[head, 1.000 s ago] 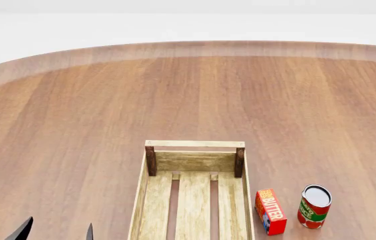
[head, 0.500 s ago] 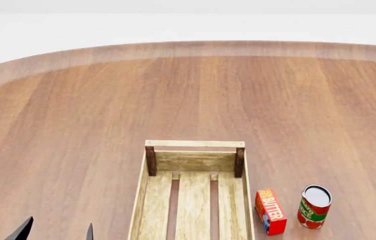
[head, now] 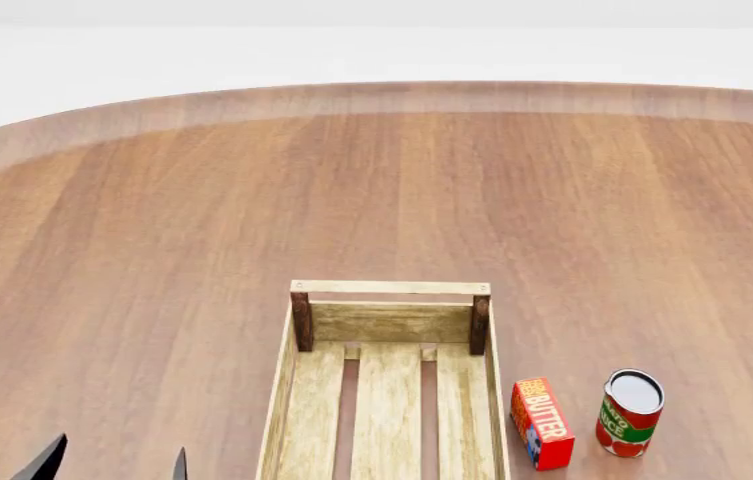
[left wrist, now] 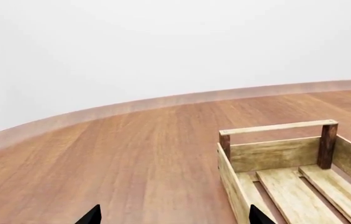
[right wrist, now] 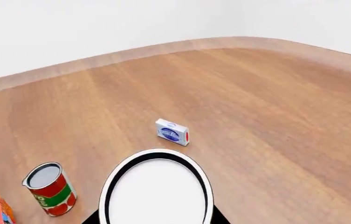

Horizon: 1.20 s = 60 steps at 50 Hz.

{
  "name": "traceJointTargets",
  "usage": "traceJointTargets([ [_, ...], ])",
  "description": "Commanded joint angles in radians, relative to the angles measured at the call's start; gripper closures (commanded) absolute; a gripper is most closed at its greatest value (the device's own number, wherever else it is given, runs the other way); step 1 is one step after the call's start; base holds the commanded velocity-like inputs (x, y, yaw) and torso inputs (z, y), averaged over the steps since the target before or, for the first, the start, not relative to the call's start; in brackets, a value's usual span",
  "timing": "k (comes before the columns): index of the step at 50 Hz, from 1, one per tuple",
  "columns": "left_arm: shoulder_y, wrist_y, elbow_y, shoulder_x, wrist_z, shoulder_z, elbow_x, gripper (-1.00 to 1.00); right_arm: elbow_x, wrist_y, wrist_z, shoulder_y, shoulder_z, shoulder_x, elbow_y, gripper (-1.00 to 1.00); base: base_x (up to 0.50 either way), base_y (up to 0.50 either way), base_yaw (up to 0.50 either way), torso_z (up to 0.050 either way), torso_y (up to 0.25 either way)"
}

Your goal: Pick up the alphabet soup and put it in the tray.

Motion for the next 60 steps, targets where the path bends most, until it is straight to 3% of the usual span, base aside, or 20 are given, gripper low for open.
traceJointTargets([
  [1,0.004,0.001,0.010,-0.006,-0.003,0.003,-0.005,-1.00,0.038,0.045,0.015,-0.032,0.023,0.012,-0.181,1.00,0.00,0.00,0.00,0.000,0.000],
  [17,0.011,-0.011,0.039,-0.015,-0.015,0.010,-0.003,-1.00,0.061,0.091,0.043,0.003,-0.048,0.032,-0.284,1.00,0.00,0.00,0.00,0.000,0.001],
  [34,0.014,-0.019,0.058,-0.023,-0.025,0.013,-0.006,-1.00,0.050,0.142,0.064,0.130,-0.224,0.040,-0.314,1.00,0.00,0.00,0.00,0.000,0.001],
  [60,0.011,-0.012,0.049,-0.027,-0.032,0.020,-0.011,-1.00,-0.043,0.124,0.015,0.366,-0.509,-0.029,-0.168,1.00,0.00,0.00,0.00,0.000,0.000],
])
